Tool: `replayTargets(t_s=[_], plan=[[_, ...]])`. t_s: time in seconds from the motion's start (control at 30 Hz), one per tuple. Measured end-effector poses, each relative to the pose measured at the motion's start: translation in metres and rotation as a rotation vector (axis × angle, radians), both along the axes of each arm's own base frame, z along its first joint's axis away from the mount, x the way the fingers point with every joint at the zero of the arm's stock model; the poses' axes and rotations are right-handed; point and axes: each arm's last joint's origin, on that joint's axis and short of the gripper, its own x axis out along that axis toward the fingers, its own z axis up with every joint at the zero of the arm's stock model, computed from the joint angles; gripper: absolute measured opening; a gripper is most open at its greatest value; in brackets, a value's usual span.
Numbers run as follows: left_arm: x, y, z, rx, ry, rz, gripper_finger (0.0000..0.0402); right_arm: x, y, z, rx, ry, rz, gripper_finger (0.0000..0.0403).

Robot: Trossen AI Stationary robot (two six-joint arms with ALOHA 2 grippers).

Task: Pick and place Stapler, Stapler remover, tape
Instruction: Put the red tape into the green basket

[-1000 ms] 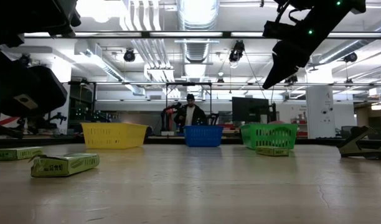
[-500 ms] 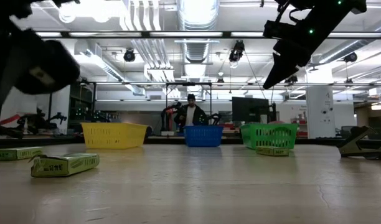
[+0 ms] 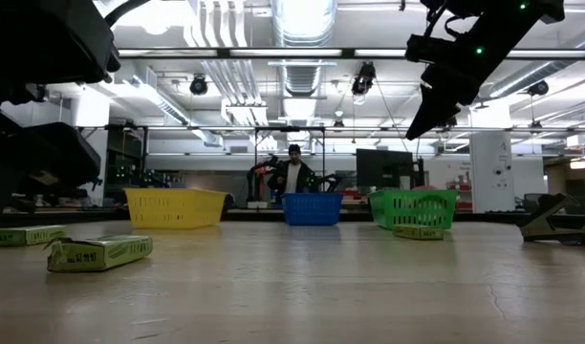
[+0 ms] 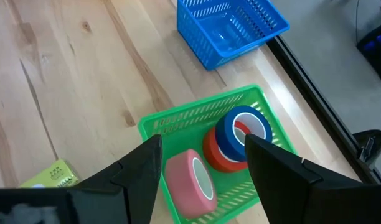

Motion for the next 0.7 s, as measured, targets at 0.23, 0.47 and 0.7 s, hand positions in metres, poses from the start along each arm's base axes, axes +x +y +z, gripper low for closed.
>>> replayTargets(t_s=[0.23, 0.47, 0.7], plan=[[0.001, 0.001, 0.0, -0.009, 0.005, 0.022, 0.0136, 0.0, 0.0, 0.0, 0.018, -0.013, -0.015, 0.0225], [0.001, 0.001, 0.003, 0.009, -0.024, -0.019, 0.0036, 0.001, 0.005, 0.0, 0.038, -0.024, 0.003, 0.0224], [0.0, 0.009, 0.016, 0.038, -0.077, 0.007, 0.0041, 0.001, 0.013, 0.0, 0.073, -0.052, 0.013, 0.0226]])
